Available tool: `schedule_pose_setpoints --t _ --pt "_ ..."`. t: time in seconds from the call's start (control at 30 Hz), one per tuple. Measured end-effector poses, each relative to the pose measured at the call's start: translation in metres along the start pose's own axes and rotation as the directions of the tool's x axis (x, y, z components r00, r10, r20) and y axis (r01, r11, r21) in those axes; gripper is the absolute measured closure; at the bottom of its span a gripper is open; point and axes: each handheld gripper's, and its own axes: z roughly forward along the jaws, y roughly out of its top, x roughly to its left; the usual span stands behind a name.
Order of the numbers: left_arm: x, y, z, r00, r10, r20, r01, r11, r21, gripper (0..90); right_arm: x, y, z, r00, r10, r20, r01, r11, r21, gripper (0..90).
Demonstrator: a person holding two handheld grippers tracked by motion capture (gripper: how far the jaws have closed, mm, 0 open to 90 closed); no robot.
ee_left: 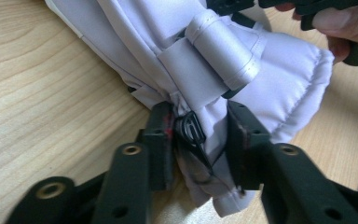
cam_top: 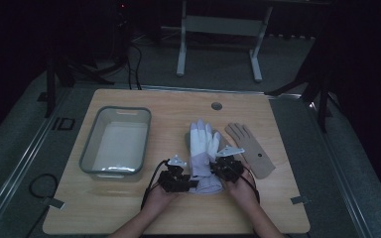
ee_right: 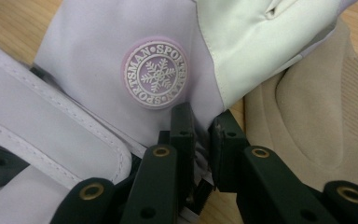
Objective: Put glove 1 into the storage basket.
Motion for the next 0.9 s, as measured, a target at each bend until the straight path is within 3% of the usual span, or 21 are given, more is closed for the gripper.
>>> schedule_pose_setpoints --t 0.23,0.4,0.67,0.9 --pt "-0.001 0.004 -0.004 0.9997 -0.024 0.01 0.023 0.9996 0.015 76.0 0.0 0.0 -0.003 0.9998 0.016 -0.007 -0.016 1.0 -0.011 82.1" --pt "-0.004 0.012 -0.01 0.9999 0.01 0.001 -0.01 0.9992 0.039 77.0 0.0 0.004 -0.009 0.9997 0.019 -0.015 -0.019 1.0 -0.025 82.2" --pt "-0.003 0.027 -0.028 0.9995 0.032 -0.006 -0.032 0.9986 0.042 77.2 0.001 0.021 -0.021 0.9992 0.035 -0.021 -0.036 0.997 -0.063 82.2" --pt "0.0 0.036 -0.048 0.9987 0.05 -0.011 -0.049 0.9977 0.046 77.2 0.01 0.037 -0.028 0.9999 0.006 -0.011 -0.007 0.996 -0.093 82.2"
